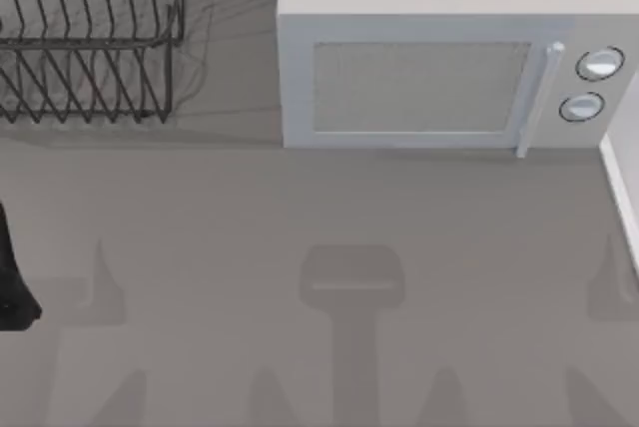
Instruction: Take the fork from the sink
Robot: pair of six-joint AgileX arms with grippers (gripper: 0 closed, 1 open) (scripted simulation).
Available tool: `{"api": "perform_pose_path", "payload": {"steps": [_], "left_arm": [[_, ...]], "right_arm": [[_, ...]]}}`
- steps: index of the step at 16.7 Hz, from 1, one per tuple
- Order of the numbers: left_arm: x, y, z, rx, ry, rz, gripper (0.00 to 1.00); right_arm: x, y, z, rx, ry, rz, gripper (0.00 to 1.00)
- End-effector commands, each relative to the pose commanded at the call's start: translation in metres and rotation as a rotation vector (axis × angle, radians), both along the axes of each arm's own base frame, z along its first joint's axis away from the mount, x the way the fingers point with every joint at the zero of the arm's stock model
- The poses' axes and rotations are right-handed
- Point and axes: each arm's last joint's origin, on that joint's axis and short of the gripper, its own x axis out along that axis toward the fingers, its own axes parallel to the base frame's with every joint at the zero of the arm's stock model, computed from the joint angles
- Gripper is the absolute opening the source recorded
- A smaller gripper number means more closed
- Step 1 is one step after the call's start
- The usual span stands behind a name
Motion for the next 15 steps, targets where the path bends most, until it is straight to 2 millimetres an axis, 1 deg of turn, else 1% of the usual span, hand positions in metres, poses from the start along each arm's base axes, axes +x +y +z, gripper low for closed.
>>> {"api": "perform_pose_path", "payload": {"steps": [2,4,7,9,11,13,15], "left_arm": [[0.000,0.000,0.000,0.000,0.000,0.000,1.00],[0.000,0.000,0.000,0.000,0.000,0.000,1.00],[0.000,0.000,0.000,0.000,0.000,0.000,1.00],[0.000,0.000,0.000,0.000,0.000,0.000,1.00],[0.000,0.000,0.000,0.000,0.000,0.000,1.00],[0.000,0.000,0.000,0.000,0.000,0.000,1.00],[0.000,0.000,0.000,0.000,0.000,0.000,1.00]], "right_arm": [[0.004,-0.001,0.018,-0.011,0.064,-0.011,1.00],[0.012,-0.003,0.040,-0.024,0.146,-0.024,1.00],[0.036,-0.007,0.076,-0.044,0.299,-0.045,1.00],[0.061,-0.012,0.099,-0.055,0.417,-0.057,1.00],[0.094,-0.019,0.118,-0.063,0.542,-0.066,1.00],[0.132,-0.028,0.129,-0.068,0.673,-0.073,1.00],[0.174,-0.040,0.131,-0.068,0.806,-0.075,1.00]]}}
